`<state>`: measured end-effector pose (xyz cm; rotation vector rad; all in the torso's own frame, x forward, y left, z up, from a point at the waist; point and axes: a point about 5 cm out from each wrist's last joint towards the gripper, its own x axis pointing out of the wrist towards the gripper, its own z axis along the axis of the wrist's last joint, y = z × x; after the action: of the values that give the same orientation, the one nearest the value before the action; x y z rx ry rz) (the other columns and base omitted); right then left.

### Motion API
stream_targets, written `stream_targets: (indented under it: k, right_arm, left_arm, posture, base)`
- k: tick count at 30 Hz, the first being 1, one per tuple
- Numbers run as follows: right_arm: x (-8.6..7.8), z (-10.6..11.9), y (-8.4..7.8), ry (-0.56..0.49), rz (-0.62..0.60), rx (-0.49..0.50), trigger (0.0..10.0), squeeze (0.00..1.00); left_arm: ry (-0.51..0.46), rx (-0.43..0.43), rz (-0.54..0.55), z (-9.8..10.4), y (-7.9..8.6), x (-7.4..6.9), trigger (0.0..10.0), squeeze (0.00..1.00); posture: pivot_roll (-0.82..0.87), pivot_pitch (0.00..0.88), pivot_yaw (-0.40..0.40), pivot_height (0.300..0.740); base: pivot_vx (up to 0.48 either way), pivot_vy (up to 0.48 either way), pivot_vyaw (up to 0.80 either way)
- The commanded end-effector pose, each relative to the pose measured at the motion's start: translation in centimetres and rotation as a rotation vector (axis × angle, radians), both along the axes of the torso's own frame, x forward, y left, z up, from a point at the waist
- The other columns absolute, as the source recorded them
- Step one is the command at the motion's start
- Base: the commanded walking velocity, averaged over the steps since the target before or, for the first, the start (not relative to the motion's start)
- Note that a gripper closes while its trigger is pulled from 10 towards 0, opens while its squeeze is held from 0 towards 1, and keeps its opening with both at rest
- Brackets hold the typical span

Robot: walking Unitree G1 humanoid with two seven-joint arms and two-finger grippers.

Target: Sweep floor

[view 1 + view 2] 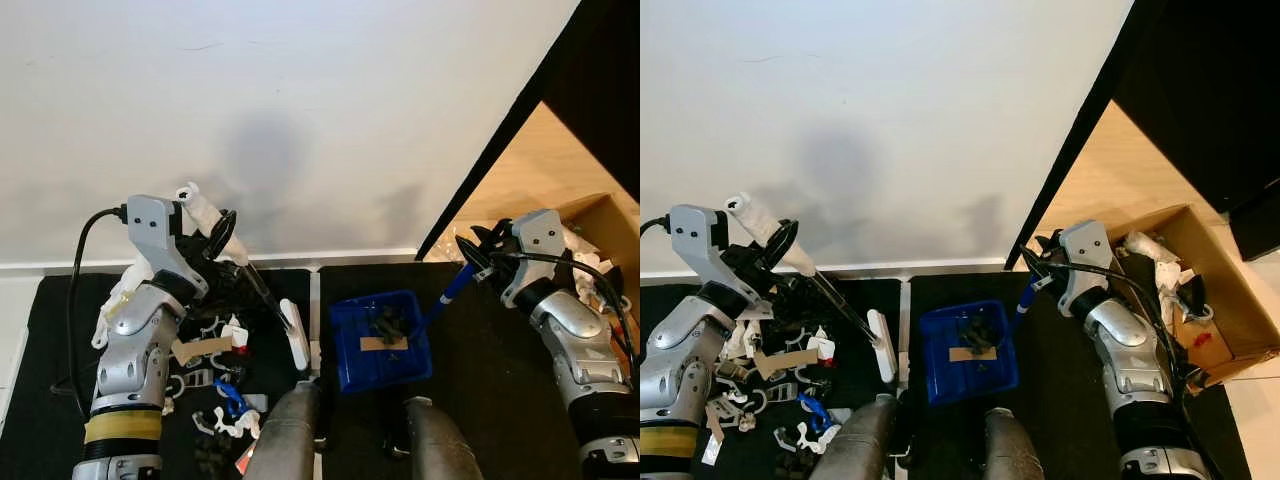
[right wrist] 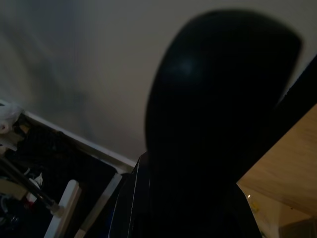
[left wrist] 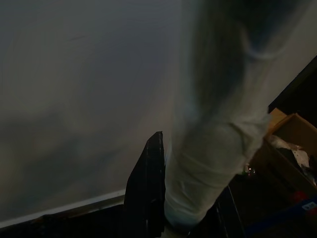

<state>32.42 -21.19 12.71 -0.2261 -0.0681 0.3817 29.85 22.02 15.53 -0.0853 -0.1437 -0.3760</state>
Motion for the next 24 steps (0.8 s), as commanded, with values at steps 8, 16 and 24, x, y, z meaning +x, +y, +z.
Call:
stream_targets:
  k: [8,16,24]
  right_arm:
    - [-0.5,-1.6,0.8,0.021,0.010,-0.037,10.0,0.00]
    - [-1.4,-3.6,1.9,0.046,0.015,-0.064,10.0,0.00]
    - [-2.0,-3.4,3.0,0.000,0.040,-0.081,10.0,0.00]
  left_arm:
    - [-0.001,0.059,0.035,0.0,1.9,-0.6,10.0,0.00]
    - [0.056,0.067,-0.010,-1.1,1.8,-0.6,10.0,0.00]
    - [0.132,-0.014,-0.024,-3.8,0.2,-0.3,10.0,0.00]
  posture:
    - [0.17,0.356,0.049,0.740]
    - [0.16,0.362,0.051,0.740]
    - [0.14,0.359,0.046,0.740]
  base:
    - [0.000,0.000,0.00]
    - [0.000,0.000,0.00]
    - [0.000,0.000,0.00]
